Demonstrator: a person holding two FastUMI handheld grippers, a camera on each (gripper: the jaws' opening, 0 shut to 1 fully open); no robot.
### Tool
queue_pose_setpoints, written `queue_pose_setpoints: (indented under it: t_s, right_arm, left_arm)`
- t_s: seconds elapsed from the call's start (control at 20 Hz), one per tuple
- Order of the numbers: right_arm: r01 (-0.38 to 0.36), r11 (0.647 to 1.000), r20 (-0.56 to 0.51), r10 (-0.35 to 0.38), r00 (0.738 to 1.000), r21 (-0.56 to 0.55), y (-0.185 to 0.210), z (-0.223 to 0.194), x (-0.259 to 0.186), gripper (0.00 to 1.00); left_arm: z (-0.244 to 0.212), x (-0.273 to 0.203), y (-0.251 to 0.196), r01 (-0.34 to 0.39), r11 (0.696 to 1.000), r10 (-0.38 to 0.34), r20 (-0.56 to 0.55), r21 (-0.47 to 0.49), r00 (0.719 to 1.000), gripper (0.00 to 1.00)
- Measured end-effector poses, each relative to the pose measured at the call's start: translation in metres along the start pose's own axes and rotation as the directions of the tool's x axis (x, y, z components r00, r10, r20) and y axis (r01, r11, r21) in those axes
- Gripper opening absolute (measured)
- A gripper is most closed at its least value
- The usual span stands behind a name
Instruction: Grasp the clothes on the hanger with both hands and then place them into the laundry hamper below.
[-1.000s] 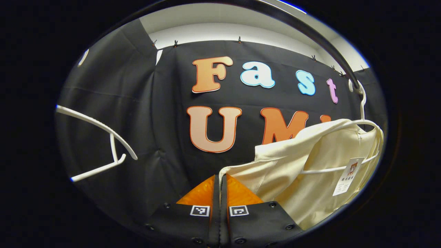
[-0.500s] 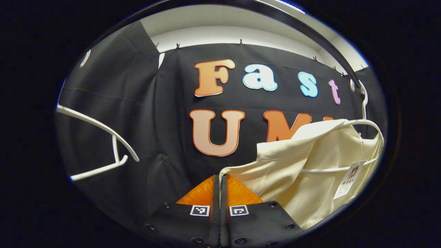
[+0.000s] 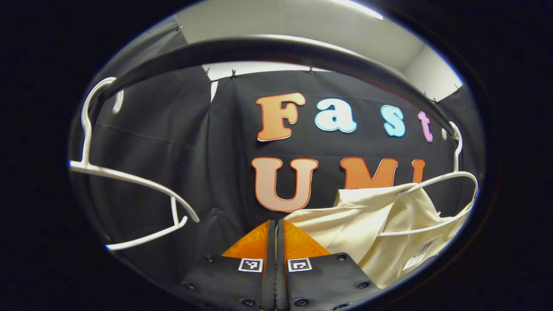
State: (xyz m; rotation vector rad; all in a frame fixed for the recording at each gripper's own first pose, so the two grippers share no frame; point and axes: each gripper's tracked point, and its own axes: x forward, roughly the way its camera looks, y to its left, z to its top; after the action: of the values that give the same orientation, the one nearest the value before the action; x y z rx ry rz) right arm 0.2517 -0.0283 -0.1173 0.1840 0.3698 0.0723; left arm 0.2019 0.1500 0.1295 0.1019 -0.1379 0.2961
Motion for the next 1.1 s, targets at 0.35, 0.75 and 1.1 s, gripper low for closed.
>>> queue_pose_setpoints:
  t_s: [0.35,0.75,1.1]
  right_arm:
    - [0.023,0.999,0.016,-0.023,1.0,-0.03,-0.01,-0.036,-0.02,0.0]
    - [-0.034,0.997,0.013,0.035,0.999,-0.071,0.017,-0.053,-0.038,0.0]
    - [-0.02,0.993,0.018,0.022,1.0,-0.116,0.018,-0.057,-0.057,0.0]
  left_arm:
    - [-0.02,-0.048,-0.019,0.138,0.988,-0.139,-0.007,-0.075,0.99,0.07]
    - [-0.067,-0.136,-0.188,0.577,0.801,-0.593,-0.072,-0.158,0.802,0.07]
    - [-0.088,-0.144,-0.245,0.621,0.748,-0.656,-0.116,-0.236,0.746,0.33]
